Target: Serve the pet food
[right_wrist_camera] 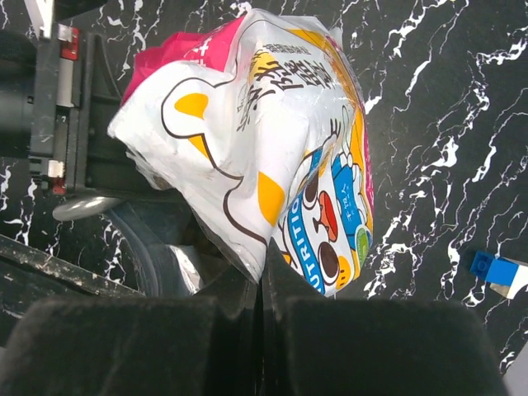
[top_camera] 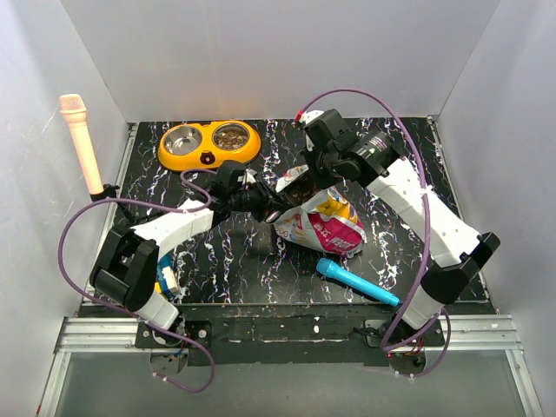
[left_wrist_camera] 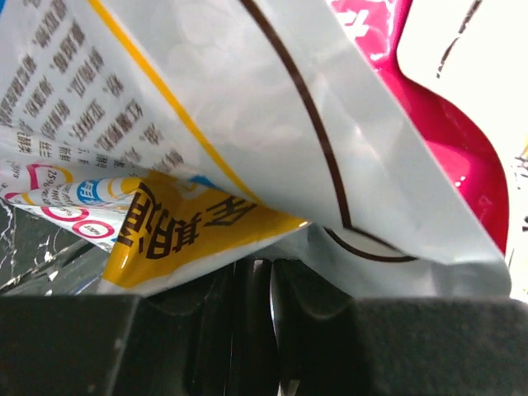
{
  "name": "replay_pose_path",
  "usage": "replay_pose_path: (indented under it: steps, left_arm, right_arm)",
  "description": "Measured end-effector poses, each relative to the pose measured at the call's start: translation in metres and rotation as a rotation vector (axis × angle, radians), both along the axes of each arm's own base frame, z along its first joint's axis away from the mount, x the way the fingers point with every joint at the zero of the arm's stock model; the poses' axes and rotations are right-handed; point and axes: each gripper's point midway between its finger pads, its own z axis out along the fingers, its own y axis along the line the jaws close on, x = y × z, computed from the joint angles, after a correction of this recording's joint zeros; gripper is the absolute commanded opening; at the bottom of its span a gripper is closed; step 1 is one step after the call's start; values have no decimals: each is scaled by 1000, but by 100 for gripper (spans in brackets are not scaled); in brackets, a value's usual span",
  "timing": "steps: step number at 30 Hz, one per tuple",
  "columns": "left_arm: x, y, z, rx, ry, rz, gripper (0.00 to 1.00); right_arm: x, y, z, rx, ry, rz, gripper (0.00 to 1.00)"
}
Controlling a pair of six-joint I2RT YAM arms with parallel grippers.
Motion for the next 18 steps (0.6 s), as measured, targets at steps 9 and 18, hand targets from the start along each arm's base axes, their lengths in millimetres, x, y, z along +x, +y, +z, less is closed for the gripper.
replay_pose_path:
  steps: [9,18]
  left_arm:
    - [-6,9,23,-70,-90,39,0]
    - [-15,10,30,-92,-55,30,0]
  right_arm:
    - [-1,-8,2,-3,-23,-6,1]
    - [6,-16,3,0,-23,-20,1]
